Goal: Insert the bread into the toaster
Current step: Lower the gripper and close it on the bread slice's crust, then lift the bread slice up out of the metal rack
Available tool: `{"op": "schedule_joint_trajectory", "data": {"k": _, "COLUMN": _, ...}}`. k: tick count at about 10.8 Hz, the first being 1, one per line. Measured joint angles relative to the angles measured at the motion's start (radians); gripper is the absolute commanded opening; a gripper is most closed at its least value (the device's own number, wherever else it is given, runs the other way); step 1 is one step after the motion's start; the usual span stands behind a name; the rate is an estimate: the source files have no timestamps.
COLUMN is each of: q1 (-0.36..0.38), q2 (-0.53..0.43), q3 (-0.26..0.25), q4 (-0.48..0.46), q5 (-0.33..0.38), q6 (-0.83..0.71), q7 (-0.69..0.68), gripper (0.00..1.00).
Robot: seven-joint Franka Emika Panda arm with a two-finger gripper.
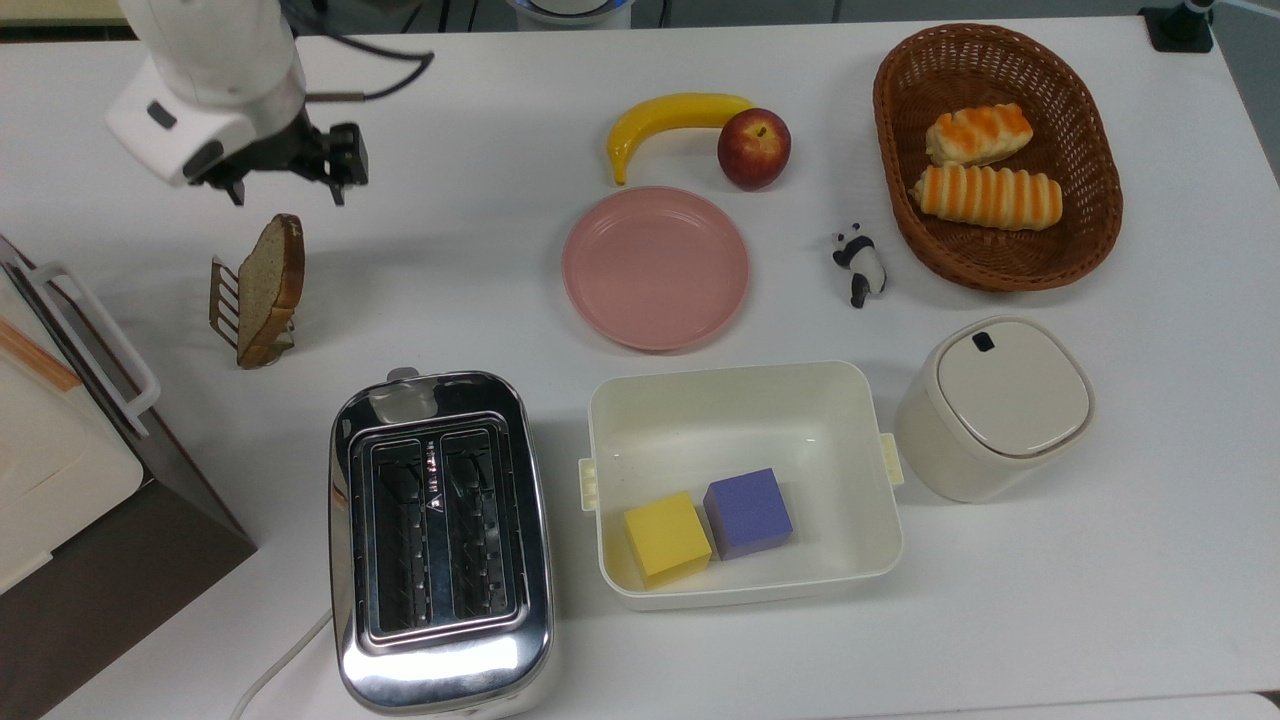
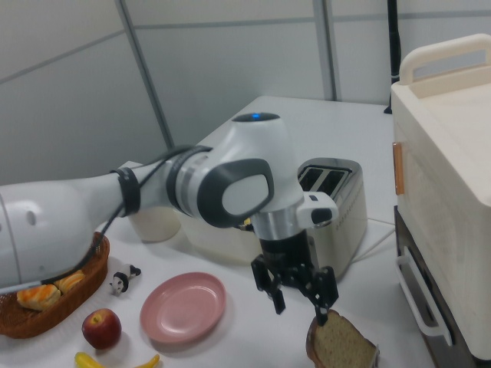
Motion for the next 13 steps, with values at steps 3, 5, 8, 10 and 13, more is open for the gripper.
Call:
{"op": "schedule_joint_trajectory", "data": {"k": 3, "q1": -0.005, "q2": 0.051, "q3": 0.0, "q4": -0.005, "q5": -0.024, "q6": 0.055, "q7": 0.0, "gripper": 0.4}}
{"op": "schedule_joint_trajectory", "data": {"k": 5, "q1": -0.007, "q2": 0.069, "q3": 0.0, "q4": -0.005, "q5": -0.047, "q6": 0.079, "q7": -0.004, "gripper": 0.21}}
{"op": "schedule_joint_trajectory", "data": {"k": 8, "q1": -0.017, "q2": 0.072, "q3": 0.0, "q4": -0.006, "q5": -0.049, "q6": 0.083, "q7": -0.077, "gripper": 0.04}}
{"op": "schedule_joint_trajectory", "data": {"k": 10, "q1": -0.031, "q2": 0.069, "q3": 0.0, "q4": -0.003, "q5": -0.049, "q6": 0.083, "q7": -0.12, "gripper": 0.03}}
{"op": "schedule_joint_trajectory", "data": {"k": 13, "q1": -0.04, "q2": 0.031, "q3": 0.0, "q4": 0.026, "q5": -0.049, "q6": 0.073, "q7": -0.14, "gripper": 0.02}}
